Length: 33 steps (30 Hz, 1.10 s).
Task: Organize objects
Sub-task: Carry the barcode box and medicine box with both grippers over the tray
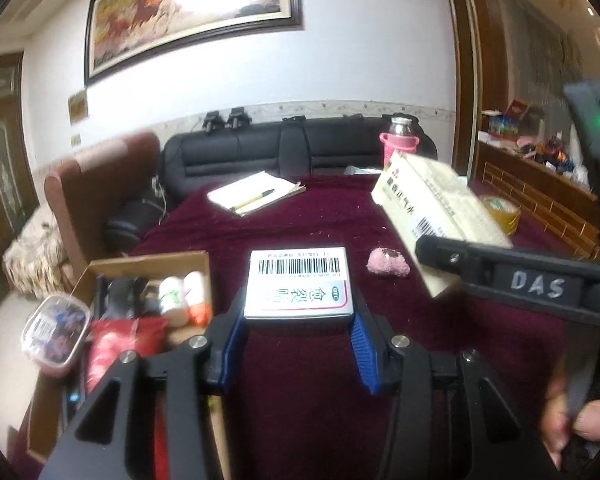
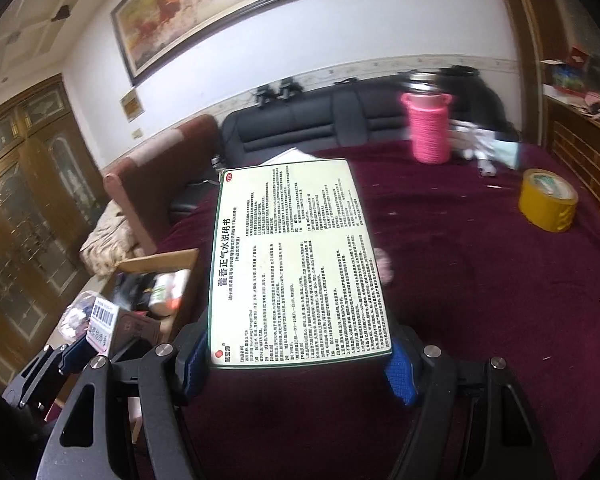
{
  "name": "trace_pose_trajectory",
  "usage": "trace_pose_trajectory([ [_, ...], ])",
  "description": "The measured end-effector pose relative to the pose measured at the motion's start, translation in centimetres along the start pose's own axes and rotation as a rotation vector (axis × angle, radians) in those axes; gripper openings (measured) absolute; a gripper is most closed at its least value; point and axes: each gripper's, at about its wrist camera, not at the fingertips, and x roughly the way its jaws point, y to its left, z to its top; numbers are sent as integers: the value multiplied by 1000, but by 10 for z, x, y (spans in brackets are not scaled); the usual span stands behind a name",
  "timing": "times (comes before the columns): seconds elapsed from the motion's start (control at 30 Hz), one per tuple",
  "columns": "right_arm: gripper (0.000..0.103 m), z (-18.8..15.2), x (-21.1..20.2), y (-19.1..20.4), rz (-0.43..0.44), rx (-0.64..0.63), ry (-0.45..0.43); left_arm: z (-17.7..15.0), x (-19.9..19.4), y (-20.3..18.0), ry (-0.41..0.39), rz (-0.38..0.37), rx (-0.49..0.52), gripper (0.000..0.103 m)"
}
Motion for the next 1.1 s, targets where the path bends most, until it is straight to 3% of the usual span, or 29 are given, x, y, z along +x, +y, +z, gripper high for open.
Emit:
trace_pose_trajectory([
  [0.23, 77, -13, 21, 73, 106, -108, 90, -25, -39, 78, 21, 88, -123, 46],
  [0.5, 77, -24, 68, 149, 216, -184, 208, -48, -43, 150, 56, 196, -240, 46],
  [0.83, 77, -14, 126, 189, 246, -184, 315, -56, -23, 177, 122, 213, -279, 46],
  [1.1, 77, -3, 152, 202, 213, -199, 311, -55, -5, 181, 153, 228, -274, 46],
])
